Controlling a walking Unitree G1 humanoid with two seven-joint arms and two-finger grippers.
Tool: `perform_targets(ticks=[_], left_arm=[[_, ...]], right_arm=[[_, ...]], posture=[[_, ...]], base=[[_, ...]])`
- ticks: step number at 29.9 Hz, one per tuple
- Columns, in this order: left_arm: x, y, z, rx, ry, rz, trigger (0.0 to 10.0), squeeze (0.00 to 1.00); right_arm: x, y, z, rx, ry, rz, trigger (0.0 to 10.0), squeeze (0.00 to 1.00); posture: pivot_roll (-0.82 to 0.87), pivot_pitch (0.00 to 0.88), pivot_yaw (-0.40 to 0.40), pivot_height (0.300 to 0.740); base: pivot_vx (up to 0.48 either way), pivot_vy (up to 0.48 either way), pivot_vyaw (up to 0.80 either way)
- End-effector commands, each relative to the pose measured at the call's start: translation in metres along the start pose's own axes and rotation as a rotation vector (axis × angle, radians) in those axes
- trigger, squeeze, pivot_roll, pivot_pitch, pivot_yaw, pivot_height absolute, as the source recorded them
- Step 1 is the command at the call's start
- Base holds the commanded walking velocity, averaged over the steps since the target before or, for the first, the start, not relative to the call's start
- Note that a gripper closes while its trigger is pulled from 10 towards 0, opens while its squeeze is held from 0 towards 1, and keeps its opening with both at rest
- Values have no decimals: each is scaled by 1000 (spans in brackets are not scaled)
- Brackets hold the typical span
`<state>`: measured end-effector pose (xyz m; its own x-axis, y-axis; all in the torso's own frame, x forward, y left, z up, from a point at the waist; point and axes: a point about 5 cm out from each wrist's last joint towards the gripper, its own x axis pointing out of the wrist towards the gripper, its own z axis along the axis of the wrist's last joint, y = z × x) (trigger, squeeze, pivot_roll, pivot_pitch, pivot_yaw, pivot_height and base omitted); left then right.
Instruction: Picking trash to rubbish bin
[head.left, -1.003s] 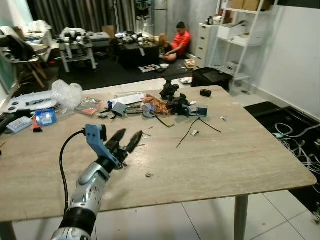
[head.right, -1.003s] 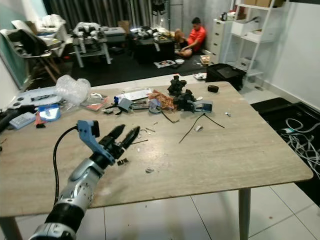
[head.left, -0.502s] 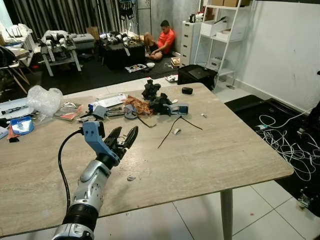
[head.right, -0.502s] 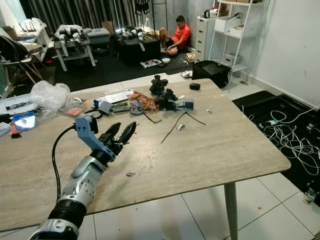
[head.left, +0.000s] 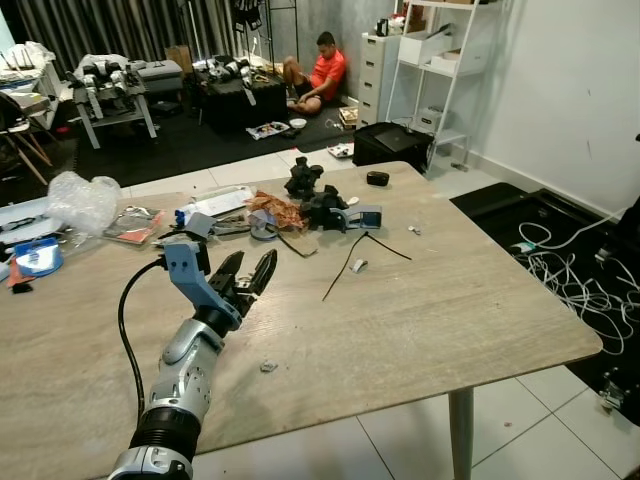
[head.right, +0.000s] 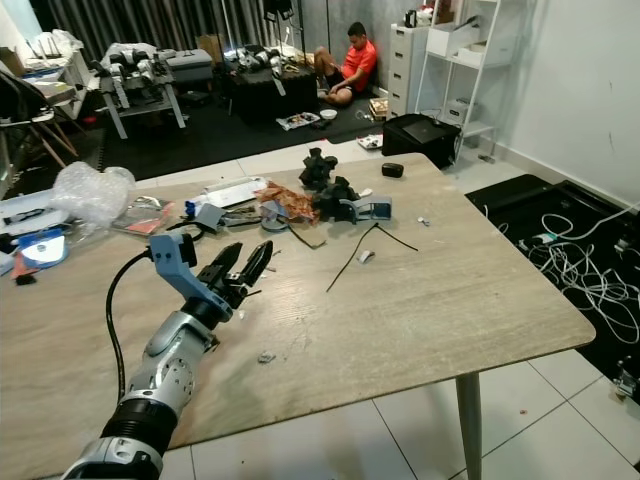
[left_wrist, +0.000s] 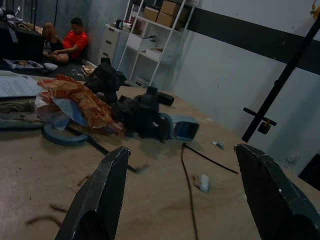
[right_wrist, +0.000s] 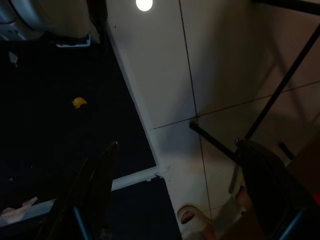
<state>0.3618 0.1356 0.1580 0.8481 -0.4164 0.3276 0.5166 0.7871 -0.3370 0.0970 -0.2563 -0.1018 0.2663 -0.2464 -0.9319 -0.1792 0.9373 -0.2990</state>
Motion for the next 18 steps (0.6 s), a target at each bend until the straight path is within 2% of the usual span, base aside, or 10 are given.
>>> perform_targets(ticks=[1, 18], left_arm=[[0, -1, 0, 15, -1, -9, 10000, 0], [1, -3, 0, 26, -3, -24, 10000, 0]], right_arm=[[0, 6, -4, 11, 11, 13, 10000, 0], [0, 7, -6, 0, 15, 16, 10000, 0]], posture=[[-208, 94, 93, 740], [-209, 98, 90, 740]], base=[[307, 0, 0], [310, 0, 0]])
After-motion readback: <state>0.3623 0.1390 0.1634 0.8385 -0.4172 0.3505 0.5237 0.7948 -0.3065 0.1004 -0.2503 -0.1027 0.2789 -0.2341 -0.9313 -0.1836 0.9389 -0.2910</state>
